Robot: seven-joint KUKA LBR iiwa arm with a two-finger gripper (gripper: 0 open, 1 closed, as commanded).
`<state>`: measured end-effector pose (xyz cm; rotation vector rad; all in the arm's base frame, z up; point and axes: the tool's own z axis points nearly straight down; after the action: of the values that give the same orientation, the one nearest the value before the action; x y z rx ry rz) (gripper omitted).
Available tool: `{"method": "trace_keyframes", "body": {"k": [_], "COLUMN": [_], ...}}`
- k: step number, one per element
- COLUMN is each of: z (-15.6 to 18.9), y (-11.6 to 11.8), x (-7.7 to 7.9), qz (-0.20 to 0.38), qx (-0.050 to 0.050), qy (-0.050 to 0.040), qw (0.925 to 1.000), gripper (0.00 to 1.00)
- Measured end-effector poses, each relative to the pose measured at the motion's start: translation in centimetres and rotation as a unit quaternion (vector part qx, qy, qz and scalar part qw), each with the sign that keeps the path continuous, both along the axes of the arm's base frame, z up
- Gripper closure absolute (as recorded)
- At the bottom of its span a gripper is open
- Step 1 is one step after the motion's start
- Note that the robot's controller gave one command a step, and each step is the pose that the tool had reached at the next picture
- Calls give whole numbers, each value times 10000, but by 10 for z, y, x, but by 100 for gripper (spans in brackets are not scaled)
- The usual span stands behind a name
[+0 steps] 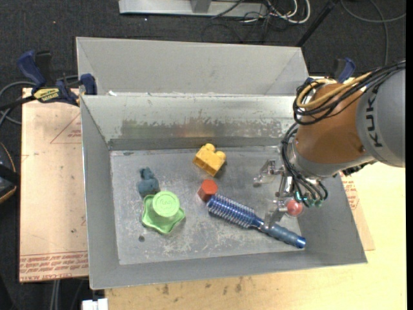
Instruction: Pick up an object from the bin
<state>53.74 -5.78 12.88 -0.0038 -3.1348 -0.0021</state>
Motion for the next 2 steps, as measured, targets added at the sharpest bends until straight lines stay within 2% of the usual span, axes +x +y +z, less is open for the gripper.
{"method": "trace_keyframes", "body": {"k": [1,2], "z": [-55,-28], "y": [40,67], "x": [-9,-25], "qz": [313,242], "qx": [-15,5], "qy": [-83,-46], "qw": [9995,9997], "gripper": [0,0]}}
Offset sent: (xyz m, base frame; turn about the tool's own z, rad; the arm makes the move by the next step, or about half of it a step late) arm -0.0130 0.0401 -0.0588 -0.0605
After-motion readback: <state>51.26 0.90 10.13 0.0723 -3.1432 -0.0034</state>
